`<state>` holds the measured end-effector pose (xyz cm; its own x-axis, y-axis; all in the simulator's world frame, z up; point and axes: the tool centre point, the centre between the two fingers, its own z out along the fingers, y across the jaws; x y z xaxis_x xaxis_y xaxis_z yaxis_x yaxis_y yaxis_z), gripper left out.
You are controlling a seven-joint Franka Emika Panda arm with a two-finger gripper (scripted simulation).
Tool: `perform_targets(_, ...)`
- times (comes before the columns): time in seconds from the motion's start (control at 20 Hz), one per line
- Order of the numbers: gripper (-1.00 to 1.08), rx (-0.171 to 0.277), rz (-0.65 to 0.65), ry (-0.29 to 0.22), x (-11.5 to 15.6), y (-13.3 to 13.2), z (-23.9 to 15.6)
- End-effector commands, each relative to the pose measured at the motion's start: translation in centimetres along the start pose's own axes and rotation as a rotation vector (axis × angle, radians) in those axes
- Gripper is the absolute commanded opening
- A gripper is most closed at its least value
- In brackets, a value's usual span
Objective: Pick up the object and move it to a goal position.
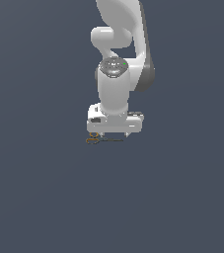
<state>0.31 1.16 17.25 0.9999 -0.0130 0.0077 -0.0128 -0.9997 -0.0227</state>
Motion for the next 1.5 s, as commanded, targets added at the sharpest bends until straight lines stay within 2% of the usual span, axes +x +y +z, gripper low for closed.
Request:
perform_targets(0.0,1.00,0.000,0.000,0.000,0.0,0.0,0.0)
perform_targets(0.45,1.00,0.033,0.031,0.025,0.6,-0.7,-1.1)
perform_targets(0.8,1.00,0.030,0.016,0.024,0.5,-0.5,-0.9)
perform_targets(1.15,1.00,0.022,-0.061,0.023,0.1,0.0,0.0)
perform_targets(1.45,1.00,0.010,-0.178,0.020,-0.5,0.8,1.3)
